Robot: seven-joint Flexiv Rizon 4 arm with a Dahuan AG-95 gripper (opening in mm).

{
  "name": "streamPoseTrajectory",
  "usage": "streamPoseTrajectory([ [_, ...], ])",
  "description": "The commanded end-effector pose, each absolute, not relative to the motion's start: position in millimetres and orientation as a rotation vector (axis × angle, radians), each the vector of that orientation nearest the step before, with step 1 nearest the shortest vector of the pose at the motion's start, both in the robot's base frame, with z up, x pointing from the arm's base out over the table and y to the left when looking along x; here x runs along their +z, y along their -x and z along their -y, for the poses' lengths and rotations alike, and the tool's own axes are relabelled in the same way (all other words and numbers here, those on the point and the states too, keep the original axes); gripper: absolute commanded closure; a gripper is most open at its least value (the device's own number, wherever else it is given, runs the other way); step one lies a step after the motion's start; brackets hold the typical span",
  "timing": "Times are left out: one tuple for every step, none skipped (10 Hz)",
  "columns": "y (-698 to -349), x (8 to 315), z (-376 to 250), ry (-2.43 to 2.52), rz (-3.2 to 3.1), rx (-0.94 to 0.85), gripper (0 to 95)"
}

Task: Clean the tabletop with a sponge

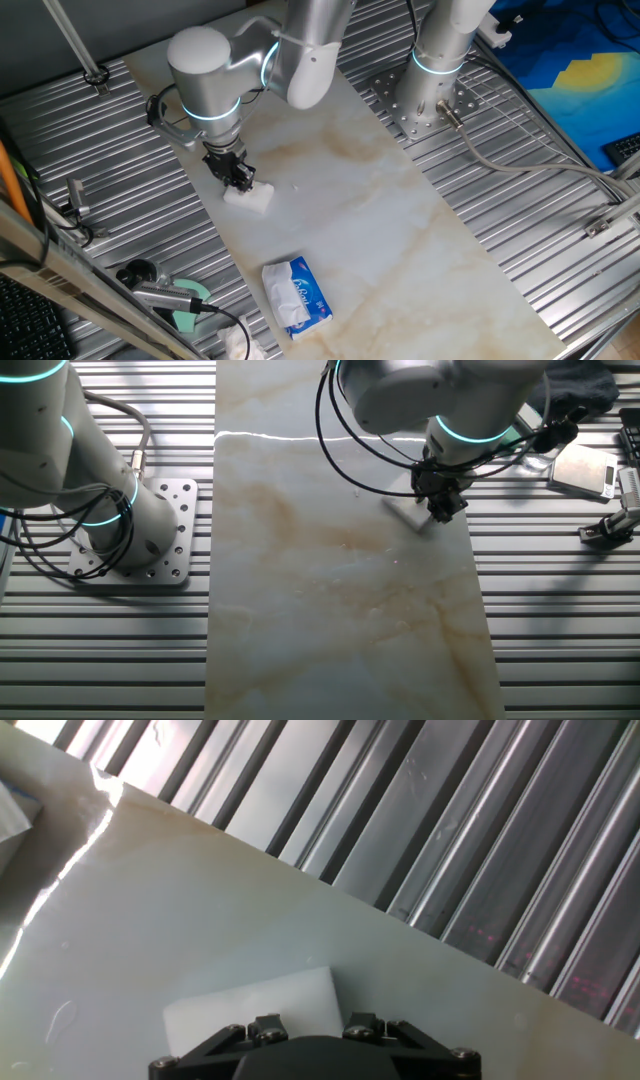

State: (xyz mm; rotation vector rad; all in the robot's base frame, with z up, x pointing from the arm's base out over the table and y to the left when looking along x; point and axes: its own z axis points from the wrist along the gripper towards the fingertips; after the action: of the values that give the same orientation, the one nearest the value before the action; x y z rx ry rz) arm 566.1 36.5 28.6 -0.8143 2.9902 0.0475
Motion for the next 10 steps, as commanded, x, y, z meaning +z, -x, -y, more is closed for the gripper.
streamPoseTrajectory([
  [-566.0, 28.3, -35.6, 0.812, -2.991, 0.041, 95.0],
  [-565.9, 28.1, -36.0, 0.807, -2.992, 0.04, 95.0],
  [-565.9, 28.0, -36.1, 0.806, -2.993, 0.039, 95.0],
  [-565.9, 28.0, -36.1, 0.804, -2.994, 0.037, 95.0],
  [-565.8, 27.8, -36.3, 0.801, -2.995, 0.036, 95.0],
  [-565.6, 27.1, -36.5, 0.791, -2.999, 0.028, 95.0],
  [-565.5, 27.0, -36.8, 0.778, -3.003, 0.023, 95.0],
  [-564.9, 26.8, -38.1, 0.758, -3.009, 0.023, 95.0],
  [-564.1, 26.5, -40.6, 0.737, -3.015, 0.02, 95.0],
  [-563.3, 26.2, -42.8, 0.717, -3.02, 0.021, 95.0],
])
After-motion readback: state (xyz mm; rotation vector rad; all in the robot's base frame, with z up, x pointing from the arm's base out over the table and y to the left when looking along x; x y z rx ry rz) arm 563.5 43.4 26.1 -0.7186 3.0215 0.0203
